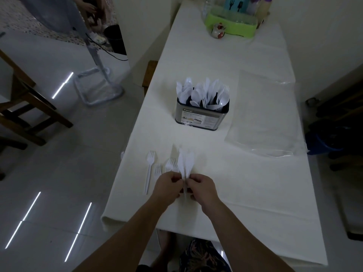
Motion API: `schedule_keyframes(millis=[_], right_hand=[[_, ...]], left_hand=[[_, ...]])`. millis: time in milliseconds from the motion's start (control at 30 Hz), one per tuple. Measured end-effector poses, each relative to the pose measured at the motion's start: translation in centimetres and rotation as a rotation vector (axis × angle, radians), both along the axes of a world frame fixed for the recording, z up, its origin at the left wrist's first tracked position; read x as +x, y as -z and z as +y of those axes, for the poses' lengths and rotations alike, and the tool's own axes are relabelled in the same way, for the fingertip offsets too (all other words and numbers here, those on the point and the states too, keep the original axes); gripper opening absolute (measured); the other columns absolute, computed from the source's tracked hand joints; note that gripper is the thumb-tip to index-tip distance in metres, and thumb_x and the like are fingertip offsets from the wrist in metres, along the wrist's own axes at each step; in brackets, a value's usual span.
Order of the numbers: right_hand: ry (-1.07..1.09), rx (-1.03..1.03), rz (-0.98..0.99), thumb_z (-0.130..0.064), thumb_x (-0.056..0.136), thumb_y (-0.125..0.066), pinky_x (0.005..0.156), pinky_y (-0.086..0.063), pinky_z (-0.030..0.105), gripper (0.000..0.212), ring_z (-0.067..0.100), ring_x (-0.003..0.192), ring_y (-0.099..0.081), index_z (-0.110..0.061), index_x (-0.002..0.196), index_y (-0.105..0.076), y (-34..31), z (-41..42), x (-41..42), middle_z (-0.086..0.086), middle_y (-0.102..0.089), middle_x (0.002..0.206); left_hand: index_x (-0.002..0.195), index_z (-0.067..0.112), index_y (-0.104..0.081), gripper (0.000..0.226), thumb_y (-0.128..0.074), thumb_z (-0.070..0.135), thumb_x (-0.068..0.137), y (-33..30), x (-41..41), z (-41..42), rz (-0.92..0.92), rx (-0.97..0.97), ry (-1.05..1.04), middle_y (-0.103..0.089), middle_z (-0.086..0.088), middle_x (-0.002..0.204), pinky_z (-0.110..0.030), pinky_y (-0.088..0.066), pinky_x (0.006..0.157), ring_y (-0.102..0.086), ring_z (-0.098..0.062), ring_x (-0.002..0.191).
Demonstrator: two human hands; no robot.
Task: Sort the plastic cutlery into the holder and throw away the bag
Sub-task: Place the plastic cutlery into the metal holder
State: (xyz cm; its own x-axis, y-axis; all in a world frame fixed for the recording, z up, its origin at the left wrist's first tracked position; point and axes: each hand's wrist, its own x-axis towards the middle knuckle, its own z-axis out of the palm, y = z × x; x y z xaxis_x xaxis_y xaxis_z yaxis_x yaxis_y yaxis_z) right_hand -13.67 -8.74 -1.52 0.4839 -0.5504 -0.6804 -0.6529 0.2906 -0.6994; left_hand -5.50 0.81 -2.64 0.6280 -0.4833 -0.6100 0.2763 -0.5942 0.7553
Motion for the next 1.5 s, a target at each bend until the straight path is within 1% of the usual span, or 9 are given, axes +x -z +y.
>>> schedule_keyframes(millis=[267, 400, 533, 667, 800, 933, 1100, 1233, 1500], right_hand=[[-0.092, -0.063, -0.049, -0.020, 0.091, -0.058, 0.060, -0.052, 0.029, 0.020, 0.017, 0.068, -0.063, -0.024, 0.090, -0.077, -0.6, 0.0, 0.0, 0.009, -0.075, 0.083], [-0.153, -0.059, -0.085, -0.024, 0.091, -0.062, 0.066, -0.053, 0.023, 0.018, 0.010, 0.079, -0.070, -0.031, 0.097, -0.077, -0.9, -0.2, -0.6, -0.005, -0.076, 0.086], [-0.214, -0.047, -0.119, -0.028, 0.092, -0.064, 0.074, -0.058, 0.035, 0.015, 0.017, 0.085, -0.072, -0.036, 0.095, -0.076, -1.0, -0.2, -1.5, -0.004, -0.077, 0.089], [-0.205, -0.067, -0.085, -0.024, 0.094, -0.060, 0.069, -0.057, 0.034, 0.018, 0.019, 0.074, -0.066, -0.027, 0.099, -0.077, -0.6, 0.1, -1.9, 0.004, -0.076, 0.086], [-0.210, -0.032, -0.078, -0.025, 0.097, -0.054, 0.071, -0.058, 0.040, 0.022, 0.026, 0.079, -0.068, -0.025, 0.099, -0.076, -0.3, 0.5, -2.1, 0.007, -0.076, 0.089], [-0.278, -0.054, -0.043, -0.013, 0.099, -0.045, 0.058, -0.047, 0.028, 0.028, 0.014, 0.061, -0.054, -0.015, 0.100, -0.073, -0.2, 1.1, -1.5, 0.007, -0.065, 0.076], [-0.314, -0.038, -0.051, -0.006, 0.099, -0.039, 0.057, -0.046, 0.025, 0.030, 0.011, 0.059, -0.051, -0.008, 0.106, -0.068, -0.1, 2.2, -0.6, 0.003, -0.059, 0.072], [-0.285, -0.032, -0.118, -0.015, 0.103, -0.039, 0.065, -0.053, 0.027, 0.030, 0.018, 0.072, -0.063, -0.012, 0.109, -0.068, -0.2, 2.6, -0.3, 0.011, -0.069, 0.088], [-0.200, 0.011, -0.134, -0.016, 0.101, -0.046, 0.065, -0.059, 0.026, 0.023, 0.021, 0.084, -0.072, -0.015, 0.109, -0.068, -0.6, 2.3, -0.3, 0.006, -0.074, 0.096]], left_hand=[[0.095, 0.012, -0.071, 0.012, -0.061, 0.011, 0.089, -0.4, 0.5, -0.2, 0.111, -0.039, -0.076, -0.074, -0.004, 0.088, -0.025, -0.055, 0.063, -0.073, -0.018, 0.079], [0.095, 0.013, -0.071, 0.010, -0.063, 0.012, 0.088, -0.4, 0.8, -0.2, 0.170, -0.046, -0.074, -0.075, -0.004, 0.088, -0.025, -0.057, 0.064, -0.073, -0.017, 0.079], [0.093, 0.009, -0.070, 0.012, -0.071, 0.018, 0.086, -0.3, 0.9, 0.3, 0.286, -0.089, -0.103, -0.075, -0.007, 0.083, -0.027, -0.054, 0.063, -0.073, -0.019, 0.075], [0.095, 0.011, -0.069, 0.014, -0.073, 0.018, 0.083, -0.2, 0.5, 0.4, 0.293, -0.090, -0.111, -0.075, -0.009, 0.085, -0.029, -0.055, 0.066, -0.072, -0.021, 0.076], [0.091, 0.016, -0.075, 0.011, -0.071, 0.013, 0.082, -0.4, 0.4, 0.5, 0.300, -0.120, -0.078, -0.075, -0.012, 0.084, -0.028, -0.055, 0.065, -0.068, -0.019, 0.070], [0.088, 0.017, -0.075, 0.009, -0.067, 0.021, 0.088, -0.6, 0.0, 0.8, 0.271, -0.116, -0.087, -0.071, -0.008, 0.077, -0.026, -0.053, 0.061, -0.064, -0.017, 0.067], [0.075, 0.015, -0.073, 0.017, -0.070, 0.027, 0.087, -0.5, 0.3, 1.8, 0.229, -0.118, -0.123, -0.068, -0.009, 0.071, -0.035, -0.056, 0.066, -0.064, -0.022, 0.068], [0.060, 0.019, -0.068, 0.027, -0.072, 0.023, 0.086, -1.0, 0.6, 2.6, 0.274, -0.167, -0.181, -0.056, -0.001, 0.056, -0.026, -0.042, 0.049, -0.050, -0.013, 0.051], [0.092, 0.001, -0.073, 0.025, -0.067, 0.024, 0.090, -1.1, 0.8, 3.1, 0.387, -0.235, -0.270, -0.070, -0.013, 0.074, -0.030, -0.046, 0.060, -0.062, -0.021, 0.064]])
